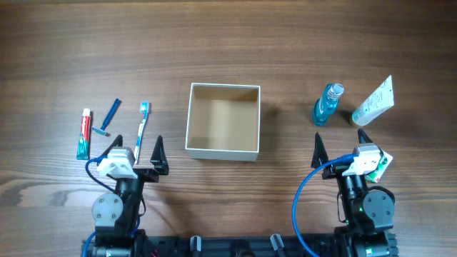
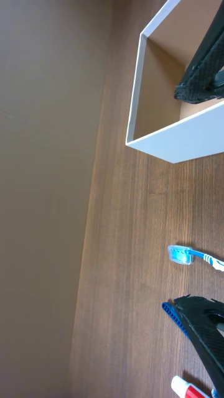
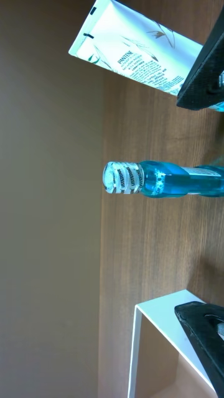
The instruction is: Pack container
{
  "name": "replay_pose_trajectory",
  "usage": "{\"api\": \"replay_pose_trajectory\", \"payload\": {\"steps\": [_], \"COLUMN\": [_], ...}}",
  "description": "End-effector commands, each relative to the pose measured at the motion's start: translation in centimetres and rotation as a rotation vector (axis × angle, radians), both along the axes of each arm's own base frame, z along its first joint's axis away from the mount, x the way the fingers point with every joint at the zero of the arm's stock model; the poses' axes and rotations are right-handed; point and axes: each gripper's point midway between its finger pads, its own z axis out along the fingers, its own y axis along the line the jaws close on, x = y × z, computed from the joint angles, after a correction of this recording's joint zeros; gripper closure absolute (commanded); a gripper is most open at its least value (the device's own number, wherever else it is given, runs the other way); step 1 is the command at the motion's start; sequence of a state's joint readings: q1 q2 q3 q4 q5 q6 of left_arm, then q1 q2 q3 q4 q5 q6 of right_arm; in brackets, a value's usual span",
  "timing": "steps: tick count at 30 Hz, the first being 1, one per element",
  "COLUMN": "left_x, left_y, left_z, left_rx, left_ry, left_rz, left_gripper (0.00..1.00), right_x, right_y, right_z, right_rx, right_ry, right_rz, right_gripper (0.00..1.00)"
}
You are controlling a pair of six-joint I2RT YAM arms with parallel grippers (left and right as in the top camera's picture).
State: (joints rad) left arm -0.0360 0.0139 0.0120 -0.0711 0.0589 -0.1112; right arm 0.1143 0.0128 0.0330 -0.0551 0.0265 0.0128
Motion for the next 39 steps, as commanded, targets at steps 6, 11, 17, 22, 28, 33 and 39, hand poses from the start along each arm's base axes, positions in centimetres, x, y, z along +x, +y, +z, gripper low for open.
{"api": "replay_pose_trajectory", "payload": {"steps": [6,11,17,22,28,33,39], "left_x": [-0.03,-0.03,-0.03,-0.03,-0.03,-0.01,0.04], "left_y": [-0.19,-0.19,-0.19,-0.19,-0.19,-0.36,-0.37], "left_z": [-0.15,-0.15,-0.15,-0.15,-0.15,-0.35,-0.63], "left_rx": [-0.011,-0.011,-0.011,-0.011,-0.011,-0.011,-0.010], "left_ry": [0.000,0.000,0.000,0.000,0.000,0.009,0.021], "left_rz": [-0.014,-0.014,-0.014,-0.014,-0.014,-0.021,-0.021], "left_gripper": [0.00,0.00,0.00,0.00,0.00,0.00,0.00], "right_x": [-0.03,-0.03,-0.03,-0.03,-0.03,-0.03,-0.03], "right_y": [0.02,0.02,0.02,0.02,0.02,0.02,0.02], "right_z": [0.20,0.20,0.20,0.20,0.20,0.20,0.20], "right_rx": [-0.009,-0.009,-0.009,-0.009,-0.009,-0.009,-0.009], "right_ry": [-0.009,-0.009,-0.009,-0.009,-0.009,-0.009,-0.009], "right_rz": [0.004,0.004,0.004,0.004,0.004,0.004,0.004], "right_gripper": [0.00,0.00,0.00,0.00,0.00,0.00,0.00]}}
